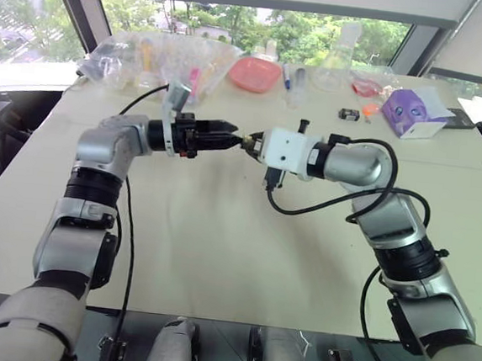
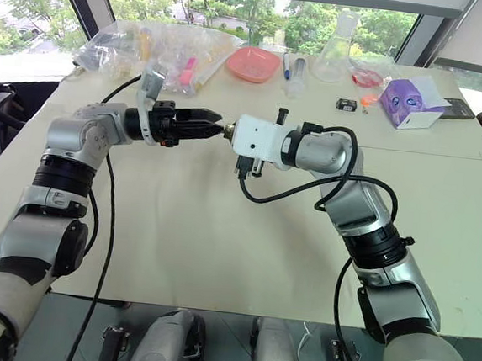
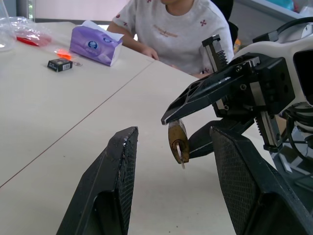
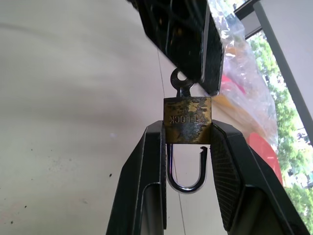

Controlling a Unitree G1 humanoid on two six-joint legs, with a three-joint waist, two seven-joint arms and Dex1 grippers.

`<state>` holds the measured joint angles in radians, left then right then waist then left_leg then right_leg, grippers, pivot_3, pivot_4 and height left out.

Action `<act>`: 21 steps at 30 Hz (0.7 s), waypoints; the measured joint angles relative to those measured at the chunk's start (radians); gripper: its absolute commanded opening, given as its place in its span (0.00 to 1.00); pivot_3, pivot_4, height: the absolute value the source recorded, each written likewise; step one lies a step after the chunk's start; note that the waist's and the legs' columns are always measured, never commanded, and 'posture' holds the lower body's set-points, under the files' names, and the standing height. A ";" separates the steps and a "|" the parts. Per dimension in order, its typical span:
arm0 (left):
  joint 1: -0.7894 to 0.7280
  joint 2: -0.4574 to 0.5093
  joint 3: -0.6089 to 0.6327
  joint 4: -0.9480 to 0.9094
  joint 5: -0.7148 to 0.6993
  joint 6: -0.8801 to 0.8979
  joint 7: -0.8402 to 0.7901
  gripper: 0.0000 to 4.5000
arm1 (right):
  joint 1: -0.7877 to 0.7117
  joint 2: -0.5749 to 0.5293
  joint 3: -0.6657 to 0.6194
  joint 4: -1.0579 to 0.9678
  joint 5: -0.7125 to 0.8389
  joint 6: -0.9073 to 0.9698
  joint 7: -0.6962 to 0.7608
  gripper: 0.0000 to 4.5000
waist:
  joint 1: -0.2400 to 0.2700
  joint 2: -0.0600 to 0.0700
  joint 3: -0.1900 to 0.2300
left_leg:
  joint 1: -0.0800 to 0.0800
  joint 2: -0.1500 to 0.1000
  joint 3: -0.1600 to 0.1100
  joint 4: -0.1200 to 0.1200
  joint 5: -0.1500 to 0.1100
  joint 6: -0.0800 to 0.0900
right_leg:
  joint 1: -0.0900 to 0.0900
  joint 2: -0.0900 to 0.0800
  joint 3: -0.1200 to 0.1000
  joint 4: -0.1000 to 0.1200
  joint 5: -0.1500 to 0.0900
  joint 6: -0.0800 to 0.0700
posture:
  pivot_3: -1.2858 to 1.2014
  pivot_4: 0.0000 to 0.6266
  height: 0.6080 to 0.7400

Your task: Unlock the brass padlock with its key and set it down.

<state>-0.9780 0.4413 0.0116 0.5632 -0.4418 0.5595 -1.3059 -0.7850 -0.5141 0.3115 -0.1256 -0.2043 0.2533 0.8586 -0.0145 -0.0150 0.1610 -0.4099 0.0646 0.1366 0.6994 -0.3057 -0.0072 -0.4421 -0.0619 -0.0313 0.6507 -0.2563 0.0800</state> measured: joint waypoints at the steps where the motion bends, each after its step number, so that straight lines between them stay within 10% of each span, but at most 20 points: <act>1: 0.000 -0.001 -0.002 0.002 0.003 -0.001 -0.001 0.53 | 0.000 0.002 0.000 0.000 -0.001 -0.001 -0.001 0.15 | 0.000 0.000 0.000 | 0.000 0.000 0.000 0.000 0.000 0.000 | 0.000 0.000 0.000 0.000 0.000 0.000 | 0.52 0.24 0.94; 8: 0.000 -0.021 -0.019 0.023 0.018 -0.009 -0.012 0.53 | 0.000 0.011 0.000 -0.016 -0.009 -0.001 -0.005 0.15 | 0.000 0.000 0.000 | 0.000 0.000 0.000 0.000 0.000 0.000 | 0.000 0.000 0.000 0.000 0.000 0.000 | 0.52 0.24 0.94; 14: -0.007 -0.041 -0.017 0.029 0.015 -0.013 -0.020 0.03 | 0.000 0.015 0.000 -0.025 -0.017 0.004 -0.010 0.15 | 0.001 0.000 0.000 | 0.000 0.000 0.000 0.000 0.000 0.000 | 0.000 0.000 0.000 0.000 0.000 0.000 | 0.52 0.24 0.94; 21: -0.011 -0.043 -0.016 0.035 0.012 -0.005 -0.020 0.01 | 0.000 0.015 0.000 -0.027 -0.028 0.004 -0.016 0.15 | 0.000 0.000 0.000 | 0.000 0.000 0.000 0.000 0.000 0.000 | 0.000 0.000 0.000 0.000 0.000 0.000 | 0.52 0.24 0.94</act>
<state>-0.9894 0.3981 -0.0040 0.5980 -0.4296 0.5545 -1.3259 -0.7849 -0.4988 0.3116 -0.1523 -0.2322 0.2576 0.8429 -0.0145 -0.0150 0.1610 -0.4098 0.0646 0.1366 0.6994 -0.3057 -0.0072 -0.4422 -0.0619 -0.0313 0.6507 -0.2563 0.0799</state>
